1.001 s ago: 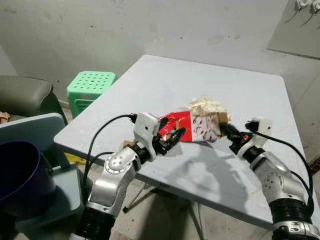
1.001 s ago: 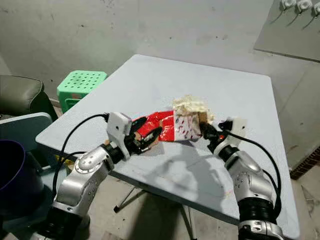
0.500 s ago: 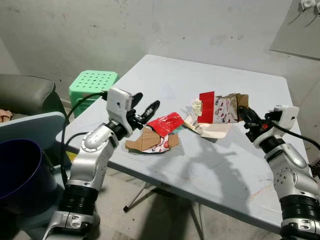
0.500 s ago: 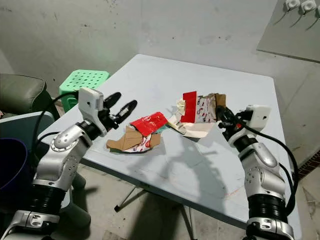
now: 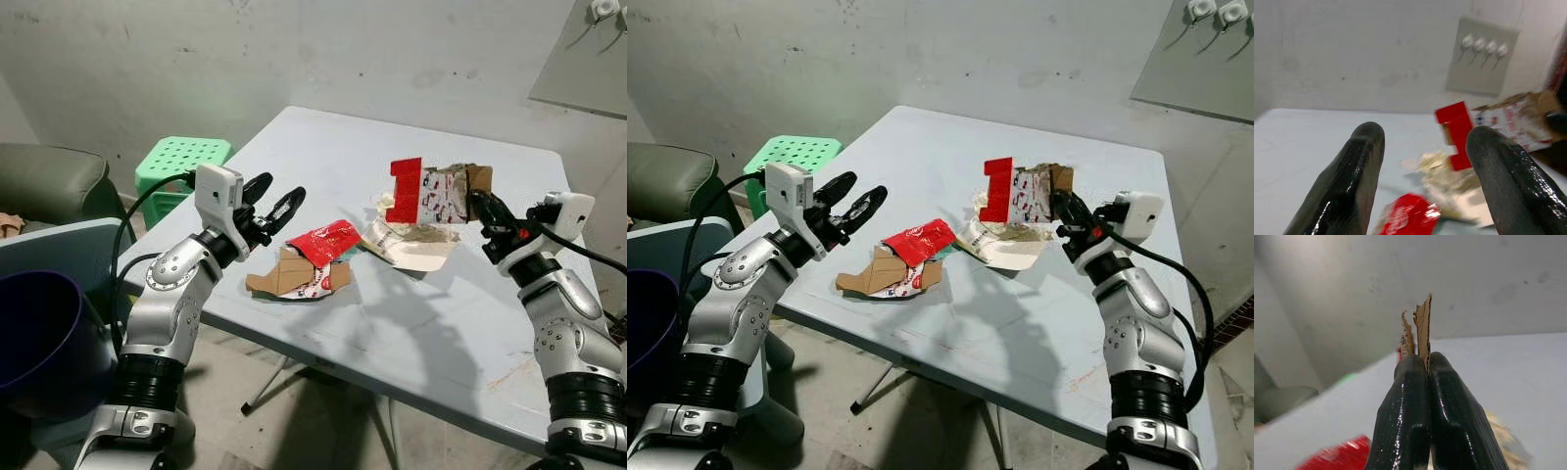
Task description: Picking trash to rubbish bin
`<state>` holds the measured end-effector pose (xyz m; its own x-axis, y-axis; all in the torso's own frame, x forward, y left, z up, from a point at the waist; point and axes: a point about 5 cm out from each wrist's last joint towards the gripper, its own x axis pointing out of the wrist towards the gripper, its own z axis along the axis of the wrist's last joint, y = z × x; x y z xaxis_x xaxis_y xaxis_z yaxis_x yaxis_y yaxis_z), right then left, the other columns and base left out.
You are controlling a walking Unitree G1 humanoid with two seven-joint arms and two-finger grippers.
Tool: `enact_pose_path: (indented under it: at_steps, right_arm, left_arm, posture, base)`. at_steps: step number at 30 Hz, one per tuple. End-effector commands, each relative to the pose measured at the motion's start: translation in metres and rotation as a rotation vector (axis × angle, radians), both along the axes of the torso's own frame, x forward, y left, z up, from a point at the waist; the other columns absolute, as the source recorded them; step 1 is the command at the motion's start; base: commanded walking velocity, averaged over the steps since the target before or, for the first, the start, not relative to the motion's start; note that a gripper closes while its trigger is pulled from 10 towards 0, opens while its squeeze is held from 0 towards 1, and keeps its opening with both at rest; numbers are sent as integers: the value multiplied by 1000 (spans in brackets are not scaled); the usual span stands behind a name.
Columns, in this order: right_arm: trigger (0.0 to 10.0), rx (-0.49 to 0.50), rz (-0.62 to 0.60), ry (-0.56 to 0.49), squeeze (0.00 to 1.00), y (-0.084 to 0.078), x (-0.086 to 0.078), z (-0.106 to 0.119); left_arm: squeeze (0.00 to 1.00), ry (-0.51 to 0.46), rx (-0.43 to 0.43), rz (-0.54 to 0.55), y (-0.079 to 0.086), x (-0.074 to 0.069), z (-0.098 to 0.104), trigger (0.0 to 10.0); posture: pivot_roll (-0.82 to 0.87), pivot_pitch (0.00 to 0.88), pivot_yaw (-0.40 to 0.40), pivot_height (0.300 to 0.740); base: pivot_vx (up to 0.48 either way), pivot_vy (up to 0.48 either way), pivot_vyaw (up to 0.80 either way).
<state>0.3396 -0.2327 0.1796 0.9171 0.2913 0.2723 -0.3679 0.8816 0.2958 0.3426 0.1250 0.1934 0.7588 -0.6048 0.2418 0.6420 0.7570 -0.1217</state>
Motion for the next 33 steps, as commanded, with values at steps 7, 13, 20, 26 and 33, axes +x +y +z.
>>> enact_pose_path:
  at_steps: [7, 13, 20, 26, 33]
  right_arm:
    - [10000, 36, 116, -91, 0, 11, -4, 25]
    - [10000, 72, 221, -102, 0, 19, -11, 32]
    - [10000, 113, 324, -122, 0, 24, -18, 39]
    - [10000, 133, 391, -126, 0, 28, -23, 43]
    - [10000, 185, 502, -163, 0, 33, -34, 51]
  left_arm:
    - [0, -21, -62, -96, -4, -4, 16, 10000]
    - [0, -11, -80, -120, 1, -4, 20, 10000]
    - [0, -12, -79, -166, 3, -8, 22, 10000]
    - [0, -8, -96, -189, 2, -9, 25, 10000]
    - [0, 5, -137, -208, 3, -10, 28, 10000]
  posture:
    - [-24, 0, -59, 740]
    - [-18, 0, -59, 740]
    - [-18, 0, -57, 740]
    - [-19, 0, -55, 740]
    - [-19, 0, -54, 740]
  base:
    - [0, 0, 0]
    - [0, 0, 0]
    - [0, 0, 0]
    - [0, 0, 0]
    - [0, 0, 0]
